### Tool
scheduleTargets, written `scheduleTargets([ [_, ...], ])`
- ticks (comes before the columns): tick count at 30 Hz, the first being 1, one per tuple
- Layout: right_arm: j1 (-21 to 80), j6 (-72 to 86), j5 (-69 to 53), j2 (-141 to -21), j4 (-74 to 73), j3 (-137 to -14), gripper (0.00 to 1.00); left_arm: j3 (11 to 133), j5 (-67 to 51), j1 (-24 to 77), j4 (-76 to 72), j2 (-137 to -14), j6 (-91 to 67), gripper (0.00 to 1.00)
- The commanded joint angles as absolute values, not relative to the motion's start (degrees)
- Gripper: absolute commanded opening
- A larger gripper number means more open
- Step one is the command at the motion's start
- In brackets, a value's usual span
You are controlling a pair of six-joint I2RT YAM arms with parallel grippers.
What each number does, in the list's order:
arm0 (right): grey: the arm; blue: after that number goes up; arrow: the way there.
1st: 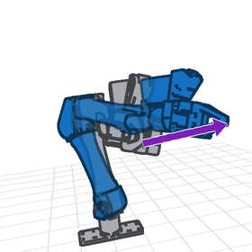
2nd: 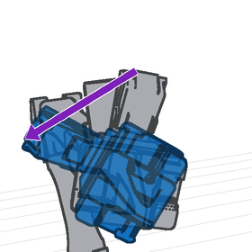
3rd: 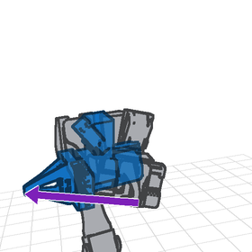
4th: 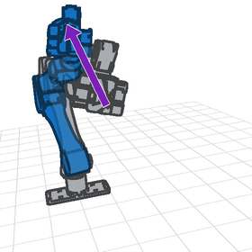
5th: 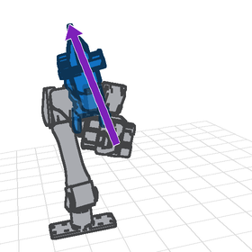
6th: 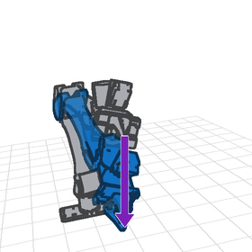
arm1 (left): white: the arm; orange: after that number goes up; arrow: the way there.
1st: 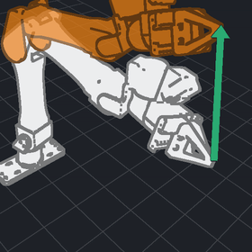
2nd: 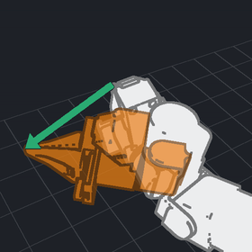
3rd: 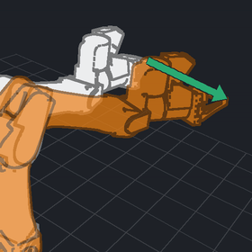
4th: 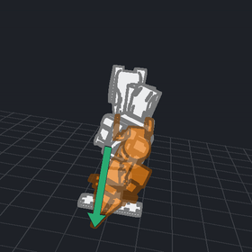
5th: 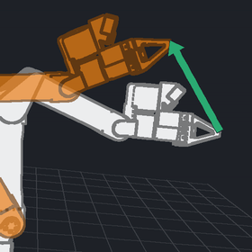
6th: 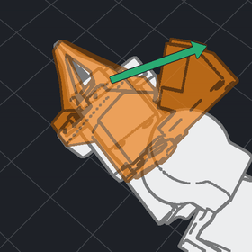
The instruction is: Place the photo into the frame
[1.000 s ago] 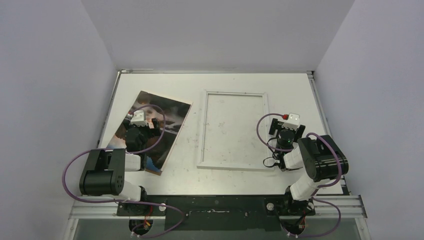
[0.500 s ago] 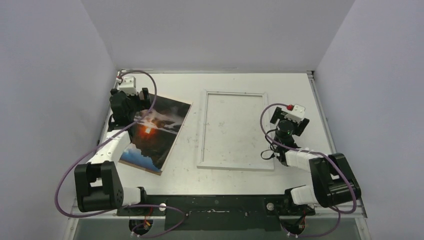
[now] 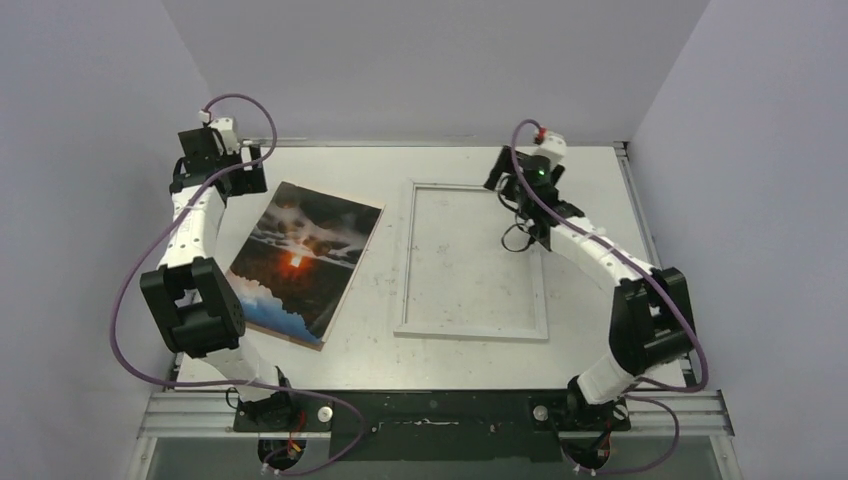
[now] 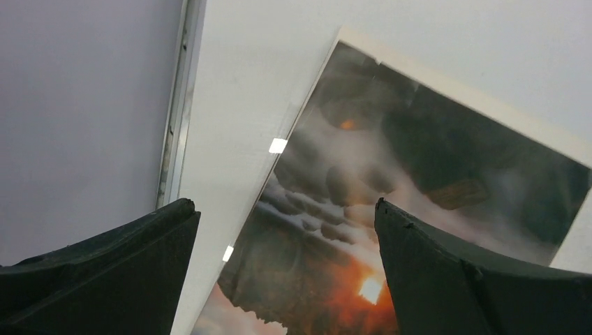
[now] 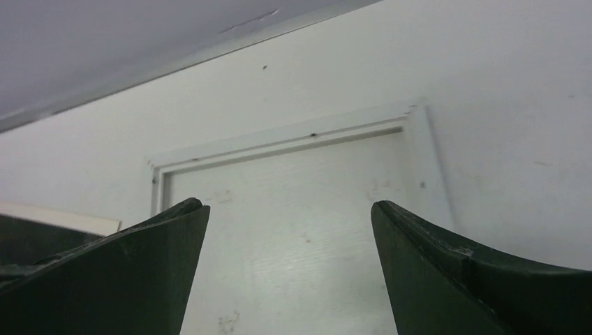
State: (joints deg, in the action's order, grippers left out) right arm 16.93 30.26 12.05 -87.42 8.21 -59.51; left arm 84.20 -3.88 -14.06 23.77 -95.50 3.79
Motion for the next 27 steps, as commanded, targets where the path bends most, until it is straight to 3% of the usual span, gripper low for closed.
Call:
scheduleTargets([
  [1,27.6,27.8,20.3,-96.5,-17.6,-80.0,0.90,89.9,-1.1,-16.2,35.8,-101.0,7.6,0.99],
  [4,36.7,25.2,32.6,-101.5,-23.5,-91.8,0.90,90.7,-1.3,-17.9,36.4,-103.3,8.5,1.00],
  [6,37.8,29.0,28.1,-102.0,-22.7,-93.8,0.90,91.0,-1.0,-18.8,36.6,-104.3,9.4,1.00],
  [8,34.6,30.3,14.0,-101.8,-18.0,-91.1,0.90,91.0,-0.5,-19.3,36.7,-105.2,10.5,1.00],
  [10,33.7,31.4,8.3,-102.7,-16.9,-90.7,0.90,90.8,1.6,-19.7,36.5,-106.4,11.5,0.94],
  [14,40.3,28.4,14.2,-108.3,-22.7,-97.0,0.90,90.7,3.6,-20.8,35.7,-108.7,13.1,0.88],
  [27,54.2,32.1,14.3,-120.8,-26.9,-104.9,0.90,82.6,17.8,-20.9,23.3,-110.1,19.5,0.72],
])
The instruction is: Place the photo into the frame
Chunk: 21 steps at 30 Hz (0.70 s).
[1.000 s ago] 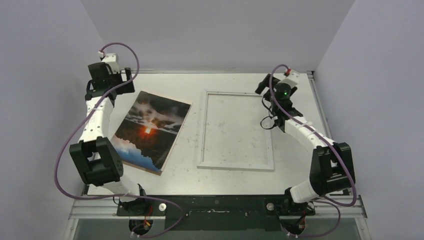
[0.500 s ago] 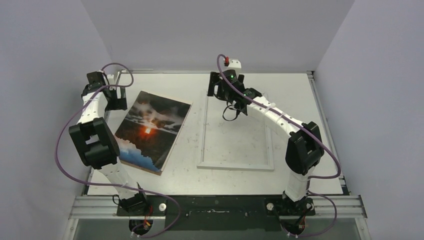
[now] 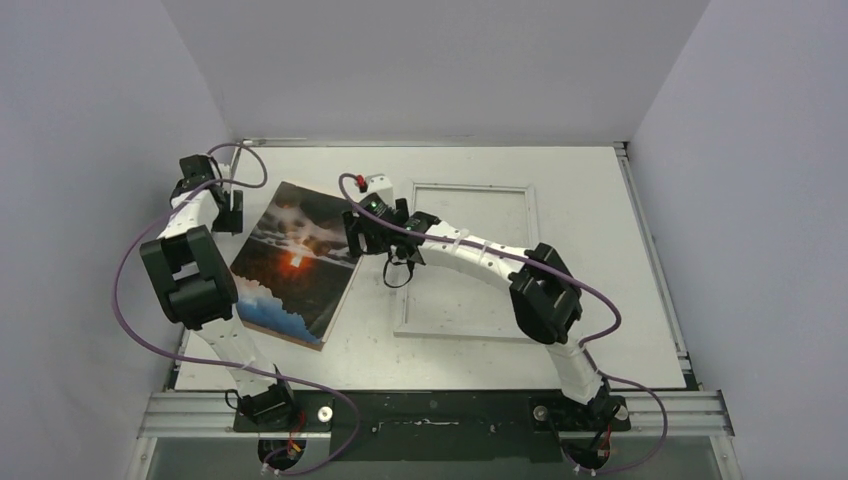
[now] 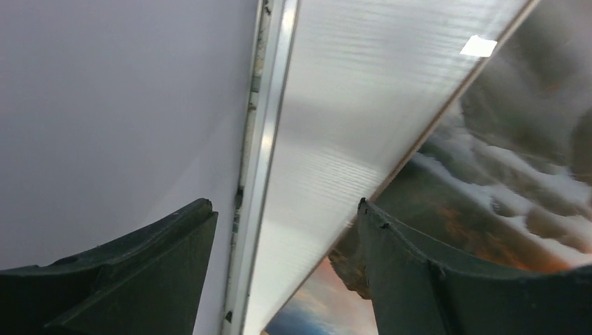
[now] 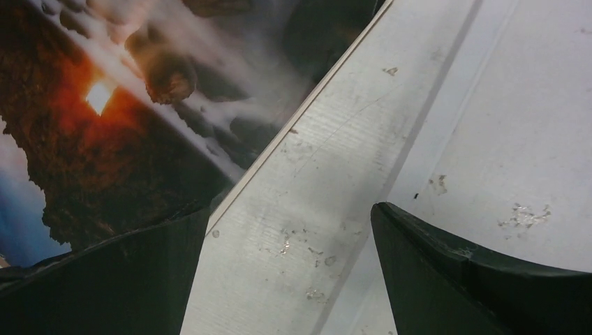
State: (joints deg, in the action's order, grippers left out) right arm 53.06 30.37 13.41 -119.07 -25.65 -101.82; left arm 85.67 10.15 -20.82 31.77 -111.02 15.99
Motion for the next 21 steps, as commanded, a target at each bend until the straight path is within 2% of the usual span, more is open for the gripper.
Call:
scheduleTargets([
  [1,54.8,32.3,14.2,-121.4,-26.8,-104.7,0.90,81.6,19.6,-20.9,21.6,-110.1,20.1,0.71],
  [8,57.4,33.3,12.7,-123.1,-25.7,-102.9,0.90,77.0,23.2,-21.3,17.1,-111.0,22.8,0.67],
  [21,57.7,36.5,8.8,-122.7,-21.2,-93.6,0.90,69.0,18.7,-22.0,19.1,-110.5,21.3,0.68],
])
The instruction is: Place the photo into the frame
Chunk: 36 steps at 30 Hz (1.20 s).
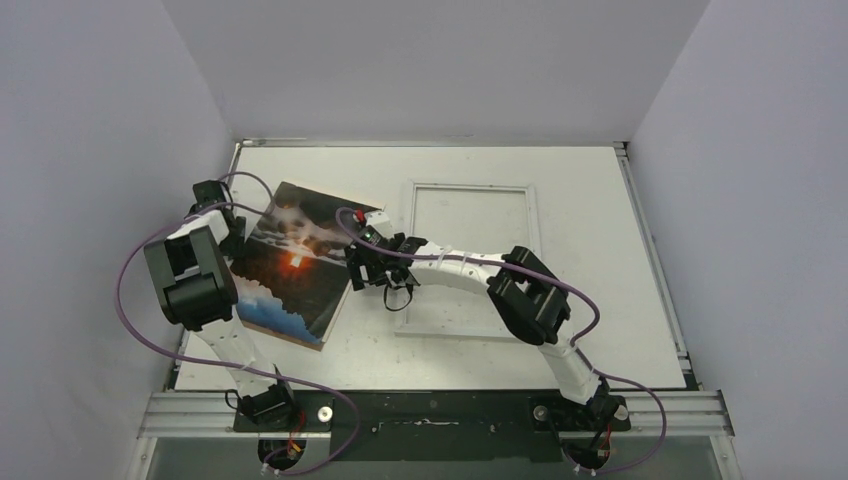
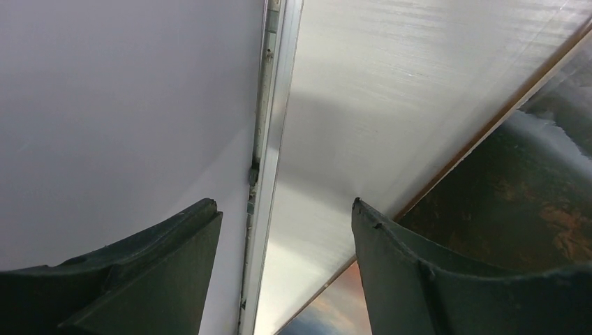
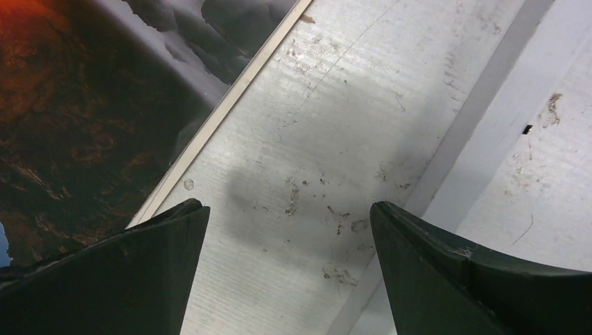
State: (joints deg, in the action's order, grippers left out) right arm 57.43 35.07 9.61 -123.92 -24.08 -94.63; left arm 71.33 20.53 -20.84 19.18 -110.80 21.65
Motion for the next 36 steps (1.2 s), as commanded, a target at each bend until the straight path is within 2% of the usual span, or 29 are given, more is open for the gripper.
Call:
scheduleTargets([
  [1,57.7,36.5,9.0,-122.8,-21.2,-93.3,0.90,68.7,18.3,-22.0,19.3,-110.3,21.3,0.68],
  [14,52.4,37.5,9.7,-119.3,-18.9,-85.9,0.90,62.8,6.6,-21.7,28.9,-106.2,17.1,0.69],
  [25,51.4,41.3,0.9,-118.4,-16.2,-85.0,0.90,58.9,2.3,-20.0,31.7,-102.9,16.1,0.69],
  [36,52.6,42.3,-7.1,-113.4,-13.8,-76.5,0.90,56.9,1.5,-15.9,31.7,-100.3,14.7,0.68],
])
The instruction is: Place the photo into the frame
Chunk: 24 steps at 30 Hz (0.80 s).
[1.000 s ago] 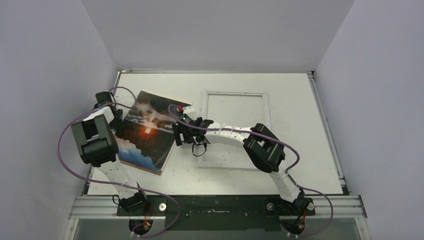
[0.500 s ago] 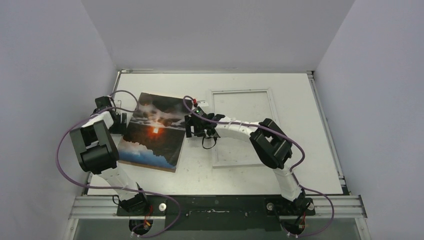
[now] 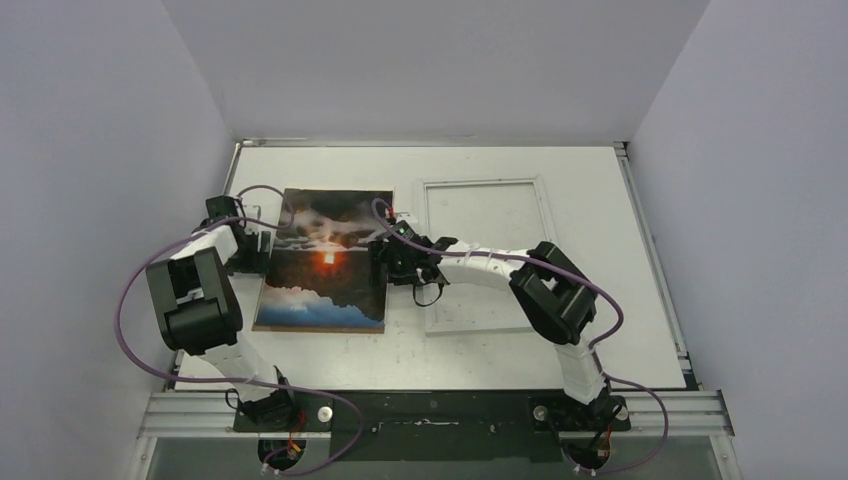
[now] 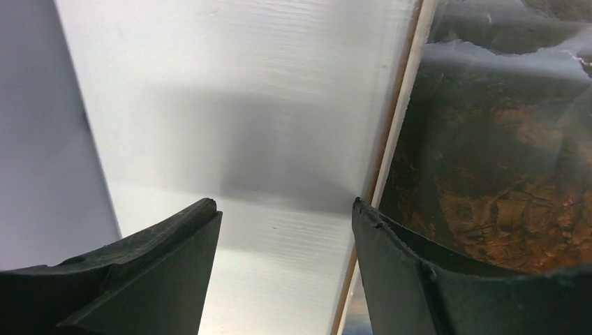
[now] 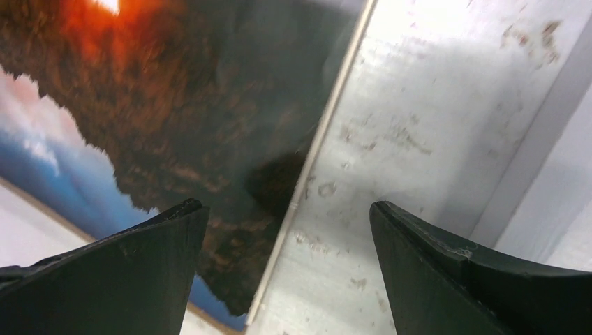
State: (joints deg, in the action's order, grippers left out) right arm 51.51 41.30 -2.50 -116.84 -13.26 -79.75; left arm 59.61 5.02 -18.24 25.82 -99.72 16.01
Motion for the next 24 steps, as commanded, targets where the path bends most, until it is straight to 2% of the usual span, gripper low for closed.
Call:
scheduleTargets([
  [1,52.6,42.3,-7.5,-113.3,-13.7,-75.9,0.90,56.7,1.8,-15.1,31.5,-100.4,14.6,0.68],
  [11,52.7,43.2,-10.0,-114.1,-16.6,-75.9,0.90,57.6,2.1,-13.6,32.2,-100.6,13.3,0.63],
  [24,54.6,44.7,-13.0,-108.8,-21.2,-69.4,0.90,56.1,2.4,-13.6,31.2,-99.8,13.0,0.60],
])
